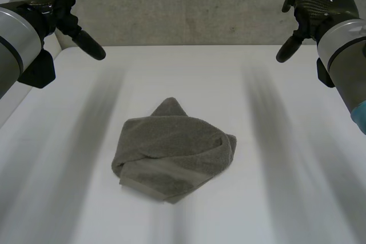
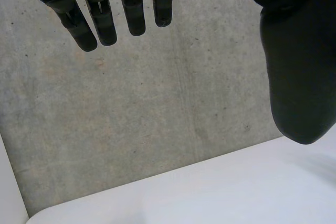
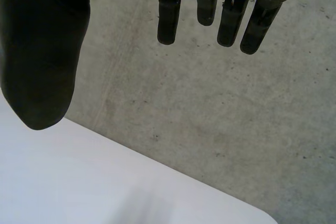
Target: Fold the towel.
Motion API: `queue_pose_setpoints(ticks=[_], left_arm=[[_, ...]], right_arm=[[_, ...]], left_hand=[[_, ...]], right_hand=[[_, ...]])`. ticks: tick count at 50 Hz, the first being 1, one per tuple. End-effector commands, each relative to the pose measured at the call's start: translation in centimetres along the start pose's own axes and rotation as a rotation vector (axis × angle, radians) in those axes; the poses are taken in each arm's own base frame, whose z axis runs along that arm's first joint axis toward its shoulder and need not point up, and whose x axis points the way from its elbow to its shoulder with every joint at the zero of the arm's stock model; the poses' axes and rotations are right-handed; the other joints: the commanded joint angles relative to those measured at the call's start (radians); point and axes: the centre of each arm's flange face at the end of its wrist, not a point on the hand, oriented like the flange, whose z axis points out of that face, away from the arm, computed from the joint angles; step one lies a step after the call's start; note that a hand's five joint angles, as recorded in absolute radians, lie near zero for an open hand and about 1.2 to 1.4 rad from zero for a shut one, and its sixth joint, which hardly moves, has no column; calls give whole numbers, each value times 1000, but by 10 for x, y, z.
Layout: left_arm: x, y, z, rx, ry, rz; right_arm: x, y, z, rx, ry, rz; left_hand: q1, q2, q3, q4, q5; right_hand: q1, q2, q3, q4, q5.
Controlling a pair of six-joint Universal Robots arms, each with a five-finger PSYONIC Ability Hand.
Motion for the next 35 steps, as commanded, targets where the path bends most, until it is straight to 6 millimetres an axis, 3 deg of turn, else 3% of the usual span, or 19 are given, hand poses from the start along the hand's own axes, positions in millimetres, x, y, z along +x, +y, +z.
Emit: queue_pose_setpoints(ticks=[1, 16, 21, 23, 24, 26, 27, 29, 33, 35], left_arm=[[0, -1, 1, 6, 2, 5], [0, 8, -2, -30, 5, 29], [-2, 37, -10, -131, 12, 142], [-5, 64, -18, -213, 19, 236], [-5, 64, -18, -213, 19, 236], [-7, 90, -24, -286, 31, 301], [-7, 90, -24, -287, 31, 301], [-10, 114, -29, -334, 40, 322], [-13, 135, -33, -362, 37, 324], [-14, 162, -33, -404, 42, 327]], right_arm=[[0, 0, 0, 0, 6, -1], [-6, 2, -5, -12, -24, -34], [-9, 19, -12, -65, -54, -190], [-19, 39, -21, -109, -128, -293], [-19, 39, -21, -109, -129, -294], [-50, 59, -43, -140, -304, -360], [-50, 59, -43, -140, -305, -361], [-73, 76, -64, -170, -478, -384], [-85, 93, -80, -207, -605, -376], [-93, 118, -90, -268, -688, -369]], left_hand=[[-75, -66, -57, -74, -208], [-75, -66, -57, -74, -208], [-51, -42, -34, -51, -185], [-37, -28, -19, -36, -170], [-37, -28, -19, -36, -170], [-10, -1, 7, -10, -144], [-10, -1, 7, -10, -144], [-4, 5, 13, -4, -138], [-7, 2, 10, -7, -141], [-7, 2, 10, -7, -141]], right_hand=[[-56, -73, -62, -75, -58], [-56, -73, -62, -75, -58], [-56, -73, -62, -75, -58], [-56, -73, -62, -75, -58], [-56, -73, -62, -75, -58], [-56, -73, -62, -75, -58], [-56, -73, -62, -75, -58], [-56, -73, -62, -75, -58], [-56, -73, -62, -75, -58], [-56, -73, -62, -75, -58]])
